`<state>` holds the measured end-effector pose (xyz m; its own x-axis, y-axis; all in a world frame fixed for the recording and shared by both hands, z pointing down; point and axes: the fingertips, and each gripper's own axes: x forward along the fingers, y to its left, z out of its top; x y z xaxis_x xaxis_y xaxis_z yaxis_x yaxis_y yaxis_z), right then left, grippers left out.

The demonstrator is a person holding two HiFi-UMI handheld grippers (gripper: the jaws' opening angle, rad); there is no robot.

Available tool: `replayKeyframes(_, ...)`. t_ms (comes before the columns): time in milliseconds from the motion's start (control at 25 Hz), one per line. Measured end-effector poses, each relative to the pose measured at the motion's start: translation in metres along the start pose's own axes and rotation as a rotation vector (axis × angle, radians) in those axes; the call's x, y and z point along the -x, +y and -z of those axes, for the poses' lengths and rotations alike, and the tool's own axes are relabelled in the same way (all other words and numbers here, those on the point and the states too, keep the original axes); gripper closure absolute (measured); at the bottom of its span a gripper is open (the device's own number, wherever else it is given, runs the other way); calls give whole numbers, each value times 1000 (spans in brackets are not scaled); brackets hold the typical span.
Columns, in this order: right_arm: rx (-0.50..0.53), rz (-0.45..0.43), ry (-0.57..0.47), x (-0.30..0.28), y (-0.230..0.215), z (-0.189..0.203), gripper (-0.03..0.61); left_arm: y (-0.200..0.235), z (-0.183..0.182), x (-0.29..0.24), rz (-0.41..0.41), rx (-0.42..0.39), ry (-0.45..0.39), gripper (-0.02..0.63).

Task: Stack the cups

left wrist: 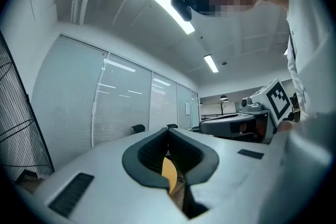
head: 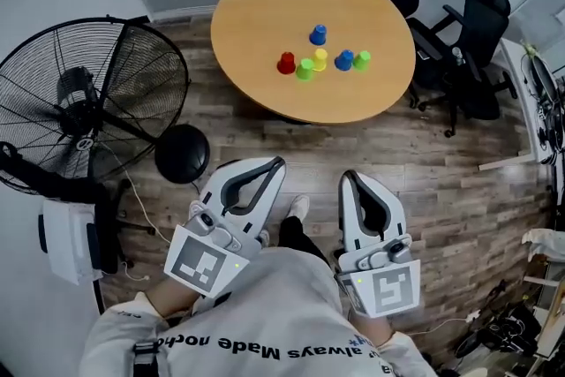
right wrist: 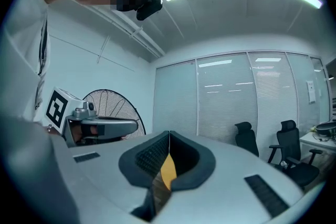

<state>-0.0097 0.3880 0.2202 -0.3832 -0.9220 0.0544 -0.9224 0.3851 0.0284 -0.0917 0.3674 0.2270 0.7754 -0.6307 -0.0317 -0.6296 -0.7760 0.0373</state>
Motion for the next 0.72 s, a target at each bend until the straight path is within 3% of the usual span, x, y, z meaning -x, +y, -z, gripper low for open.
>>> replayKeyframes(320,-3,-25,-46,-31,-87,-22,549,-2,0,-91,-24,-10,13,589)
replayKeyframes(520,-5,-10,23,-33,-141,9,549,-3,6,-141,-37,-15,18,589)
replayKeyframes(720,-15,-23,26,-46,-176,14,549,-4,8,-177,-54,-7,13,589)
